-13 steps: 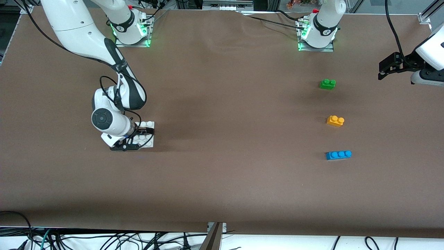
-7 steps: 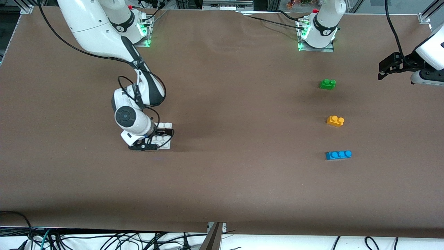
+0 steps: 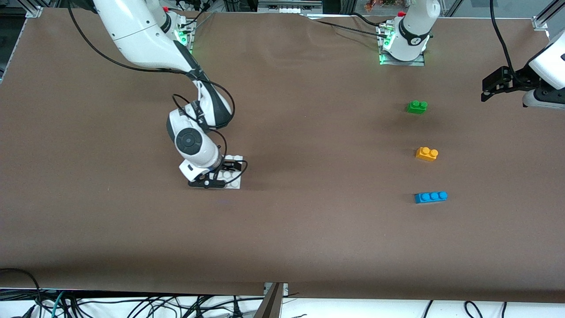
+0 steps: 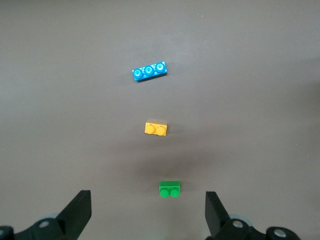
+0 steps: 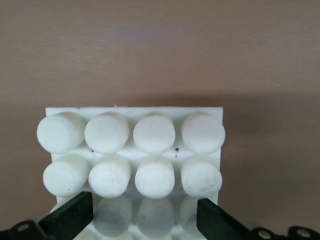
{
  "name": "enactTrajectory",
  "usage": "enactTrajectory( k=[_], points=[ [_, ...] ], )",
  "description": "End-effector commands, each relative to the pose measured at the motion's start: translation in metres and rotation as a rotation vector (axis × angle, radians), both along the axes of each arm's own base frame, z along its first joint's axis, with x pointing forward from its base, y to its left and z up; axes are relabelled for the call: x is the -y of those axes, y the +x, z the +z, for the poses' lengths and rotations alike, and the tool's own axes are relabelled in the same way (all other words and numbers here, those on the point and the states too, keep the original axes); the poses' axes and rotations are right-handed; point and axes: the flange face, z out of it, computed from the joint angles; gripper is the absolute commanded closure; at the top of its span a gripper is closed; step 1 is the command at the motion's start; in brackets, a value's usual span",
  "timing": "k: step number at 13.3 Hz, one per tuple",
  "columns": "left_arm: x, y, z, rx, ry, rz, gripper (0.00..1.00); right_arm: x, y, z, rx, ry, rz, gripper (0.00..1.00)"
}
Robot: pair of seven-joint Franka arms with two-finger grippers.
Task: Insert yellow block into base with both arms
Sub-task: 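Slide the white base plate with the right gripper toward the table center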
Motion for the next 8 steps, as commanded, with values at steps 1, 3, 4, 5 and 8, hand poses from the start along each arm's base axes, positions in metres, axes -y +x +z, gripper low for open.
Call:
enactTrajectory(
  k=[1, 3, 4, 5, 8],
  points=[
    [0.003, 0.003, 0.006, 0.001, -0.007, 0.008, 0.0, -0.04, -0.004, -0.001, 0.017, 0.026, -0.022, 0.0],
    [0.001, 0.003, 0.006, 0.0, -0.007, 0.011, 0.0, -0.064, -0.011, -0.006, 0.031, 0.034, -0.031, 0.0],
    [0.003, 0.002, 0.006, 0.0, -0.007, 0.008, 0.0, -0.072, -0.015, -0.012, 0.034, 0.037, -0.032, 0.0],
    [0.003, 0.003, 0.006, 0.001, -0.007, 0.008, 0.0, -0.082, -0.018, -0.01, 0.042, 0.044, -0.024, 0.0],
    [0.003, 0.002, 0.006, 0.0, -0.007, 0.008, 0.0, -0.106, -0.026, -0.004, 0.056, 0.056, -0.017, 0.0]
  ],
)
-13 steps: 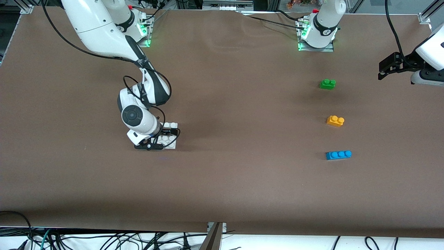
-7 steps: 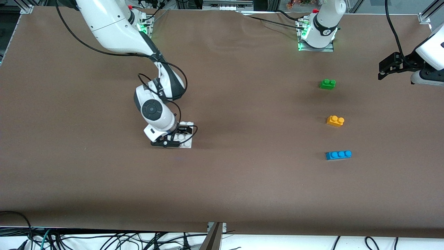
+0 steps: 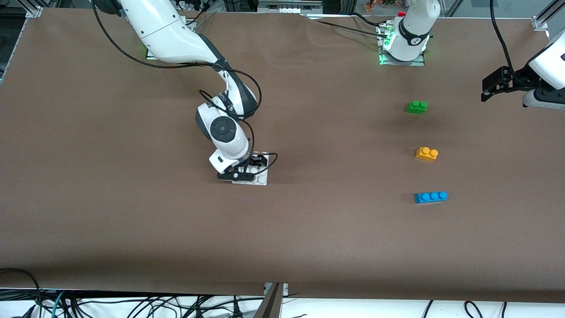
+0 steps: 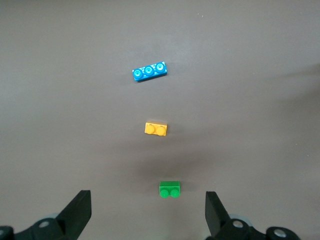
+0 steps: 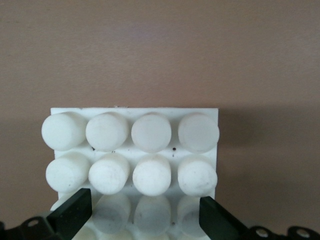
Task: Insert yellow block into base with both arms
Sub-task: 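Slide the white base plate with the right gripper toward the table center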
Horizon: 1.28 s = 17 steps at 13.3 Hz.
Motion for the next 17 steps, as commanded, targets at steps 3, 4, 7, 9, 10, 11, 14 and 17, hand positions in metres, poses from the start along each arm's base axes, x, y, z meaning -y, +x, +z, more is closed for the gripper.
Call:
enactTrajectory(
  k=[3, 4, 7, 9, 10, 11, 14, 17],
  points=[
    [0.002, 0.002, 0.006, 0.0, -0.007, 0.009, 0.0, -0.045, -0.007, 0.001, 0.029, 0.04, 0.027, 0.0],
    [0.002, 0.002, 0.006, 0.0, -0.007, 0.009, 0.0, -0.05, -0.009, 0.0, 0.031, 0.041, 0.035, 0.0],
    [0.002, 0.002, 0.006, 0.0, -0.007, 0.009, 0.0, -0.069, -0.017, 0.007, 0.041, 0.058, 0.059, 0.0],
    [0.002, 0.002, 0.006, 0.0, -0.007, 0.009, 0.0, -0.079, -0.022, 0.01, 0.039, 0.07, 0.065, 0.0],
    [0.002, 0.002, 0.006, 0.0, -0.007, 0.009, 0.0, -0.079, -0.022, 0.01, 0.039, 0.07, 0.066, 0.0],
    [0.003, 0.002, 0.007, 0.003, -0.007, 0.009, 0.0, -0.079, -0.022, 0.009, 0.038, 0.069, 0.068, 0.0],
    [0.003, 0.002, 0.007, 0.001, -0.007, 0.009, 0.0, -0.079, -0.022, 0.009, 0.038, 0.069, 0.071, 0.0],
    [0.003, 0.002, 0.007, 0.003, -0.007, 0.009, 0.0, -0.076, -0.01, 0.027, 0.061, 0.081, 0.07, 0.0]
  ],
)
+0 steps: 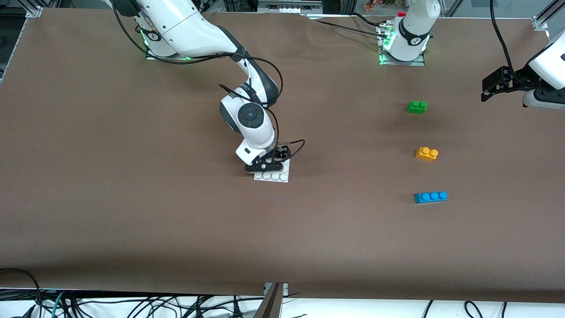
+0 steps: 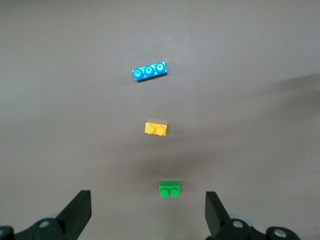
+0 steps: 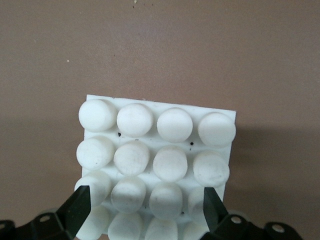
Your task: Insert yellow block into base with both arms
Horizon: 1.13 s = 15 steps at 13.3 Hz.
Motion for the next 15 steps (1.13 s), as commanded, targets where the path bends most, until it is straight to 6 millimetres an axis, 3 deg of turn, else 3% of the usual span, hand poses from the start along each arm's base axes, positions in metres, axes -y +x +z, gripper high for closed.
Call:
enactTrajectory(
  k=[1, 4, 8, 10, 15],
  points=[
    [0.002, 0.003, 0.006, 0.001, -0.007, 0.009, 0.0, -0.001, 0.014, 0.018, 0.021, 0.031, -0.007, 0.0],
    [0.002, 0.002, 0.007, 0.003, -0.007, 0.009, 0.0, 0.006, 0.023, 0.038, 0.039, 0.03, -0.005, 0.0],
    [0.002, 0.003, 0.006, 0.001, -0.007, 0.009, 0.0, 0.086, 0.077, 0.102, 0.063, 0.011, 0.005, 0.0],
    [0.002, 0.002, 0.006, 0.0, -0.007, 0.009, 0.0, 0.131, 0.099, 0.123, 0.079, -0.032, -0.043, 0.0],
    [0.002, 0.002, 0.006, 0.0, -0.007, 0.009, 0.0, 0.222, 0.126, 0.171, 0.075, -0.131, -0.067, 0.0]
  ],
)
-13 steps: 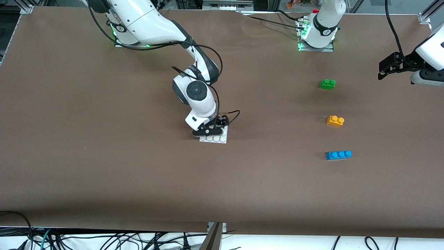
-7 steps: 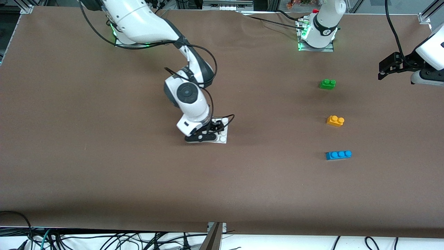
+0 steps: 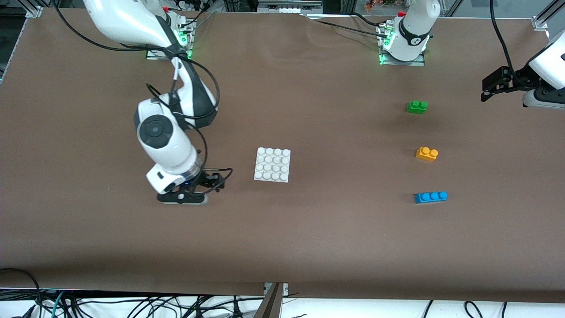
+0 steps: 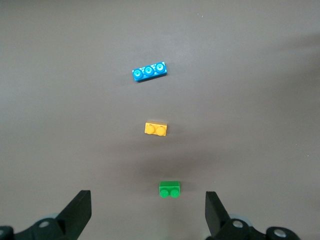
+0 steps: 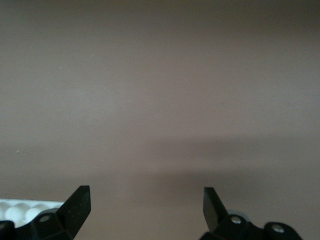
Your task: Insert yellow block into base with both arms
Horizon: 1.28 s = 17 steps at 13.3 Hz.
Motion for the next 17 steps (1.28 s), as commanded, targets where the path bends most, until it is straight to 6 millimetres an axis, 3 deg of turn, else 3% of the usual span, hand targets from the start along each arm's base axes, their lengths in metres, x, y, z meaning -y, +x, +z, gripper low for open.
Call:
enactTrajectory(
  k=[1, 4, 9, 13, 16, 17],
  points=[
    [0.002, 0.002, 0.005, -0.001, -0.007, 0.009, 0.0, 0.033, 0.0, 0.028, -0.019, -0.028, -0.01, 0.0],
    [0.002, 0.002, 0.006, 0.001, -0.007, 0.009, 0.0, 0.077, 0.006, 0.058, -0.023, -0.044, 0.012, 0.0],
    [0.002, 0.002, 0.006, 0.001, -0.007, 0.009, 0.0, 0.2, -0.014, 0.145, -0.107, -0.027, -0.025, 0.0],
    [0.002, 0.002, 0.005, -0.001, -0.005, 0.007, 0.0, 0.234, -0.046, 0.194, -0.149, -0.009, -0.037, 0.0],
    [0.004, 0.002, 0.007, 0.002, -0.003, 0.006, 0.0, 0.283, -0.065, 0.234, -0.112, 0.006, -0.051, 0.0],
    [0.005, 0.002, 0.005, -0.001, -0.003, 0.004, 0.0, 0.292, -0.067, 0.239, -0.098, 0.015, -0.065, 0.0]
  ],
)
